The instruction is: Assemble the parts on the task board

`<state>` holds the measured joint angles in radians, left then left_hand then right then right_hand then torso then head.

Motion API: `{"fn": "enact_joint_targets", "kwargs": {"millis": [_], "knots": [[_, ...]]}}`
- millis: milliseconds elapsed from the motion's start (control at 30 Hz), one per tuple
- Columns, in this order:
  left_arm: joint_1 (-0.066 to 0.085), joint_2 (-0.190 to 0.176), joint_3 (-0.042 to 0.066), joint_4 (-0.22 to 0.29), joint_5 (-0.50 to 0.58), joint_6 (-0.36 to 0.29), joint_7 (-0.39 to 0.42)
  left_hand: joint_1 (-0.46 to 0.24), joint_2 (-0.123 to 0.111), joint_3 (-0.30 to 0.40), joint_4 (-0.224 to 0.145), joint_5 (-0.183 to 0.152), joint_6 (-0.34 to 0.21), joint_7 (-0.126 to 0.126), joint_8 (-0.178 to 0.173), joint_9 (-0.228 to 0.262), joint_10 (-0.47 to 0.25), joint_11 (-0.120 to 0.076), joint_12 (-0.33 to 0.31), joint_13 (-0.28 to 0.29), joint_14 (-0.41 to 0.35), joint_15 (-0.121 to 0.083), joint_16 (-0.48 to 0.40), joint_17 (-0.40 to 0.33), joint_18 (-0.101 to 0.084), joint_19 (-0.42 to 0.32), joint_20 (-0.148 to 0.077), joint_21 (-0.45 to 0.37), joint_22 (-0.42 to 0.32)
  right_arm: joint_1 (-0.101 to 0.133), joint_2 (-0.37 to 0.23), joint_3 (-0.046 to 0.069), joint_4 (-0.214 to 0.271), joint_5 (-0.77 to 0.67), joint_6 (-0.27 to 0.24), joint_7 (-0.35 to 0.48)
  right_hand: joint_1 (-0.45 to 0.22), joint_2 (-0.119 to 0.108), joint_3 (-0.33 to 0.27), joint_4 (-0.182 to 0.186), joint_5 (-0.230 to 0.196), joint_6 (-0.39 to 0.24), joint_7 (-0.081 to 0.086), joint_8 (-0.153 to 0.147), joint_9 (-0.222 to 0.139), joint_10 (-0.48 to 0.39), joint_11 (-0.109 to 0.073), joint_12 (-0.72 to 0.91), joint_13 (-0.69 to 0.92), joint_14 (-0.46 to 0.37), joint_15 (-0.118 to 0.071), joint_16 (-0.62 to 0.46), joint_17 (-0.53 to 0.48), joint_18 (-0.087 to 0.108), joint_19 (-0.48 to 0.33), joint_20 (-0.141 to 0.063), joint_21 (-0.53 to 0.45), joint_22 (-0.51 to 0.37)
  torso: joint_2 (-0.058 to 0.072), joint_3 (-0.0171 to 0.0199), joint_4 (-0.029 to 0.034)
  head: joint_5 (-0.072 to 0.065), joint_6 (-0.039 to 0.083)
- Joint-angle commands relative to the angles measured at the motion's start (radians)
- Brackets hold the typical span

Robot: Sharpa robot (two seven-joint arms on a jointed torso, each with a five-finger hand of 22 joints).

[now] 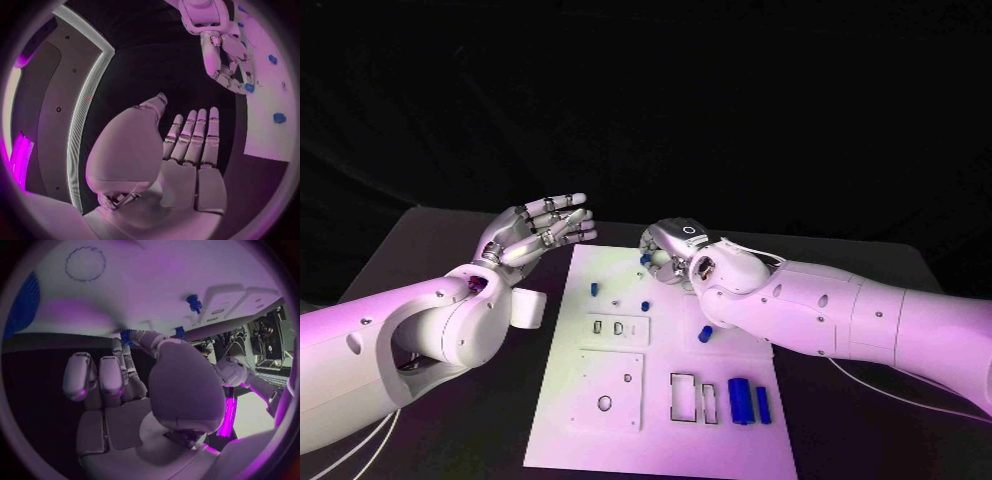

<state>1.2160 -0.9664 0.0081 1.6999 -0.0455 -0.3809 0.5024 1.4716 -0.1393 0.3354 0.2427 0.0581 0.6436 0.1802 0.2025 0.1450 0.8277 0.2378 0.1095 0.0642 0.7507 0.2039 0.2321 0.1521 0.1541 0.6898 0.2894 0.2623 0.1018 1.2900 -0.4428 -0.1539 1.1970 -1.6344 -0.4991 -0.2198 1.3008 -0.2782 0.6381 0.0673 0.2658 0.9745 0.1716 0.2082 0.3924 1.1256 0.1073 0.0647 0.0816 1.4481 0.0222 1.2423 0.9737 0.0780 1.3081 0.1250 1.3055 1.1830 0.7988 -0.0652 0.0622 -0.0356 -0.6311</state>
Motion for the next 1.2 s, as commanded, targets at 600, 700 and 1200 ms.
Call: {"fn": "enact_joint_targets", "kwargs": {"millis": [600, 700, 1200], "knots": [[0.002, -0.004, 0.000, -0.012, -0.002, 0.020, 0.009, 0.006, -0.004, 0.005, -0.004, -0.004, 0.004, 0.110, -0.005, -0.001, 0.008, 0.003, -0.008, 0.000, 0.010, 0.000, -0.003, 0.001, 0.010, 0.010, 0.001, -0.004, -0.002, 0.016, -0.241, 0.014, 0.226, 0.075, -0.049, 0.032, 0.036, 0.018, -0.187, 0.029, 0.002, 0.013, -0.003, -0.049, -0.015, 0.019, -0.008, 0.080, 0.004, 0.018, -0.007, 0.038, 0.027, 0.005, 0.047, -0.003, 0.006, 0.039, -0.013, 0.0147, -0.0201, 0.010, 0.007], [0.001, -0.005, 0.000, -0.014, -0.002, 0.021, 0.009, 0.006, -0.004, 0.005, -0.004, -0.004, 0.004, 0.110, -0.005, -0.001, 0.008, 0.003, -0.008, 0.000, 0.010, 0.000, -0.003, 0.001, 0.010, 0.010, 0.001, -0.004, -0.002, 0.027, -0.288, 0.017, 0.251, 0.163, -0.012, 0.045, 0.033, 0.004, -0.150, 0.040, 0.001, 0.012, -0.007, -0.059, -0.018, 0.071, -0.018, 0.096, 0.013, 0.024, -0.014, 0.061, 0.057, -0.001, 0.065, -0.009, 0.028, 0.071, -0.016, 0.0174, -0.0265, 0.011, 0.009], [0.001, -0.004, 0.000, -0.022, 0.002, 0.027, 0.013, 0.003, -0.004, 0.006, -0.004, -0.004, 0.004, 0.110, -0.006, -0.001, 0.009, 0.003, -0.010, 0.000, 0.011, 0.000, -0.004, 0.001, 0.011, 0.013, 0.001, -0.003, -0.003, 0.041, -0.359, 0.020, 0.215, 0.402, 0.181, 0.040, 0.170, 0.067, -0.631, 0.224, 0.005, -0.113, -0.018, -0.016, 0.033, 0.044, -0.040, 0.882, 0.767, 0.050, -0.030, 0.167, 0.210, -0.011, 0.091, -0.026, 0.049, 0.138, -0.018, 0.0200, -0.0339, 0.013, 0.014]]}}
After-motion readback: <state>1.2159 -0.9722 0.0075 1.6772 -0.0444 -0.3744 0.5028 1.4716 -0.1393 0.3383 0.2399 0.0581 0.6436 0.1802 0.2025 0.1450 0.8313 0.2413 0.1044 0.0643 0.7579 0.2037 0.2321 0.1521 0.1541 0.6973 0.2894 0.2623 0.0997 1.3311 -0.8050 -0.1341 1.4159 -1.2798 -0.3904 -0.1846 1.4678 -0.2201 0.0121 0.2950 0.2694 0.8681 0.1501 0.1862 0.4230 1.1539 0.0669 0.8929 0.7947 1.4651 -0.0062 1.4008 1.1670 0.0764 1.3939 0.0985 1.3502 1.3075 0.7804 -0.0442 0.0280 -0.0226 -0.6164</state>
